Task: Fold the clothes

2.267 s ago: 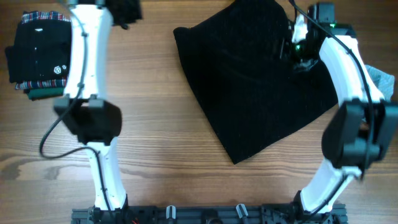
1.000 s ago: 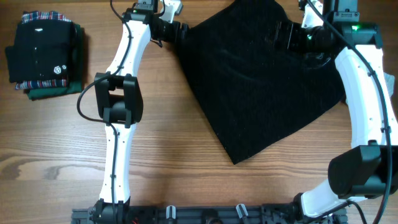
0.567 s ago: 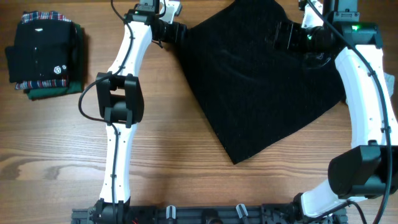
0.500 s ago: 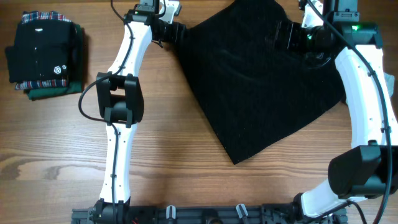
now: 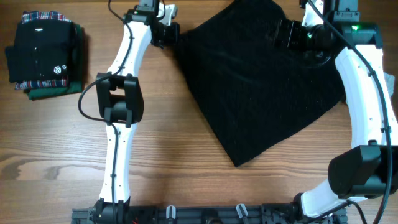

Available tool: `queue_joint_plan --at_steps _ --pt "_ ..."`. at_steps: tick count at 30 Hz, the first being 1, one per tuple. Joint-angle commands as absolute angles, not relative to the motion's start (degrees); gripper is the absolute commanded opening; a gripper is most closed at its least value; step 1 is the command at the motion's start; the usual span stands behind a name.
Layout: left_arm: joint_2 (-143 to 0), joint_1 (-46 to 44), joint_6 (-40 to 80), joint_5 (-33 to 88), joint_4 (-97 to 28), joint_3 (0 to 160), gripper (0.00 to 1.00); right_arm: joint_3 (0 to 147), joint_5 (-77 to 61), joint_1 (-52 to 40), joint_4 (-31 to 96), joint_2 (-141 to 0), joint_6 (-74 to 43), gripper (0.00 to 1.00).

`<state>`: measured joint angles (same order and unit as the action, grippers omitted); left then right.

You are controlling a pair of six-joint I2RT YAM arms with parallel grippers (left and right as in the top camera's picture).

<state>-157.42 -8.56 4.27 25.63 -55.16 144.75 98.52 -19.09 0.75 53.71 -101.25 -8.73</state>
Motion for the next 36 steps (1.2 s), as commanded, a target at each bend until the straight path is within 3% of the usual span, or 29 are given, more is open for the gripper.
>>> queue_joint_plan --at_steps 1,12,22,36 --pt "-155.9 -4.7 8.3 23.4 -63.2 144.2 0.04 98.8 -20.0 0.9 53.2 -101.2 -9.2 0.99" --pt "-149.1 -2.7 11.7 10.2 -79.6 144.2 0.04 98.5 -19.3 0.9 52.9 -101.8 -9.2 0.99" --pt "-147.2 -3.5 25.0 -8.5 -93.9 144.2 0.04 98.0 -19.3 0.9 51.9 -101.8 -9.1 0.99" --pt "-146.6 -7.1 24.2 -6.1 -96.6 143.6 0.04 98.0 -19.4 0.9 51.7 -101.8 -9.0 1.00"
